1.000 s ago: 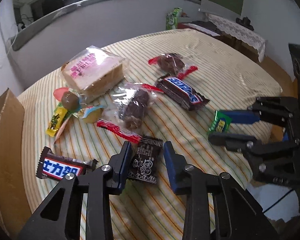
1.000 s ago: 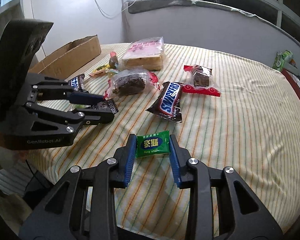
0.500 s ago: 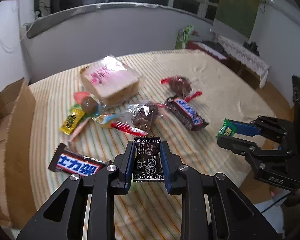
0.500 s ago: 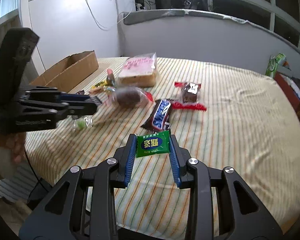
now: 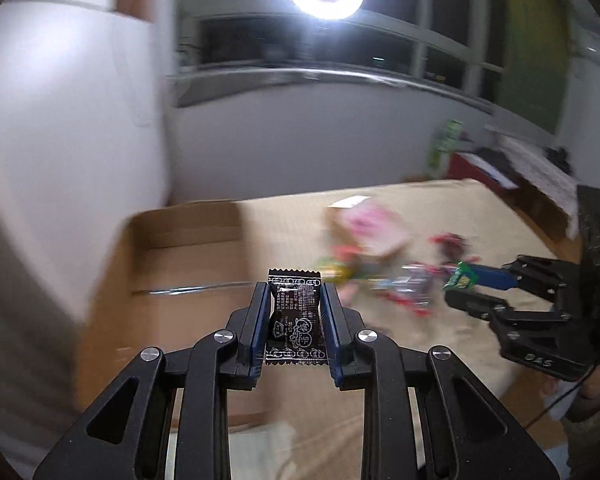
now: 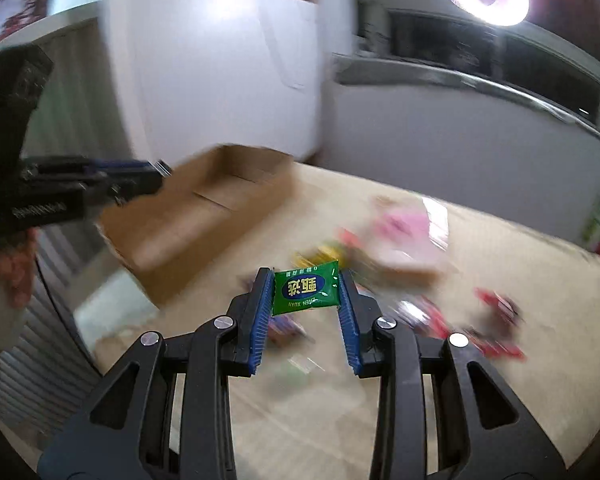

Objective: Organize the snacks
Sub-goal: 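Carry both packets over the cardboard box and open both tools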

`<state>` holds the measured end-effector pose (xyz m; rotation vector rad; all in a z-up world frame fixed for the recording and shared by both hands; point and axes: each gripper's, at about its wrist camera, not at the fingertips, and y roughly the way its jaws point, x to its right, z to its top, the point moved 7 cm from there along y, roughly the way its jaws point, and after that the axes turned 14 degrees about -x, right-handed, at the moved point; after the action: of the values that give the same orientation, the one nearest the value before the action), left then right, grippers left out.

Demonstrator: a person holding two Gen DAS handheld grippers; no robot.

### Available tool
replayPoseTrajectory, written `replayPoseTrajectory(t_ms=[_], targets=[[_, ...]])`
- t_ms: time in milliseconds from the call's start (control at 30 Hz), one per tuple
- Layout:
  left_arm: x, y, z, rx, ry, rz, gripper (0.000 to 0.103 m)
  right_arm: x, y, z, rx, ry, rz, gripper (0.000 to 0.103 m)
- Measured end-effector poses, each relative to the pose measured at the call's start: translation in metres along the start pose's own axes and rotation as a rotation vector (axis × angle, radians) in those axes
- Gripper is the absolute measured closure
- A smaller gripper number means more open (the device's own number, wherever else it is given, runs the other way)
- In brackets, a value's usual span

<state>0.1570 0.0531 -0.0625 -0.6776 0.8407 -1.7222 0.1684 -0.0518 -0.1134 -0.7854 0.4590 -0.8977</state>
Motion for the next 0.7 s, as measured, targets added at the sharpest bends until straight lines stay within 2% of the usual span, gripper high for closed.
replayPoseTrajectory(t_ms=[100, 233, 467, 500, 533, 567, 600, 633, 700], targets=[[-0.045, -0.005, -0.008, 0.0, -0.077, 0.064, 0.08, -0.038, 0.017, 0.027, 0.006, -0.066, 0.053, 0.07], [-0.081, -0.006, -0.017, -0.002, -0.14, 0.101, 0.08, -0.082, 0.042, 0.051, -0.003, -0.143, 0.097, 0.07], [-0.109, 0.017, -0.022, -0.023, -0.176, 0.084, 0.08, -0.098, 0.077, 0.061, -0.046, -0.172, 0.105, 0.068], [-0.11, 0.02, -0.021, -0.025, -0.173, 0.08, 0.08, -0.099, 0.078, 0.061, -0.048, -0.18, 0.096, 0.063], [-0.114, 0.019, -0.022, -0.024, -0.173, 0.085, 0.079, -0.1, 0.08, 0.061, -0.04, -0.18, 0.076, 0.049], [-0.115, 0.019, -0.022, -0.02, -0.175, 0.093, 0.079, -0.096, 0.081, 0.061, -0.036, -0.177, 0.076, 0.043], [-0.118, 0.021, -0.022, -0.019, -0.18, 0.1, 0.07, -0.096, 0.081, 0.061, -0.028, -0.173, 0.078, 0.039], [-0.118, 0.019, -0.024, -0.016, -0.185, 0.103, 0.056, -0.094, 0.08, 0.061, -0.027, -0.169, 0.074, 0.039], [-0.122, 0.017, -0.024, 0.003, -0.205, 0.108, 0.046, -0.089, 0.078, 0.059, -0.027, -0.161, 0.061, 0.039]])
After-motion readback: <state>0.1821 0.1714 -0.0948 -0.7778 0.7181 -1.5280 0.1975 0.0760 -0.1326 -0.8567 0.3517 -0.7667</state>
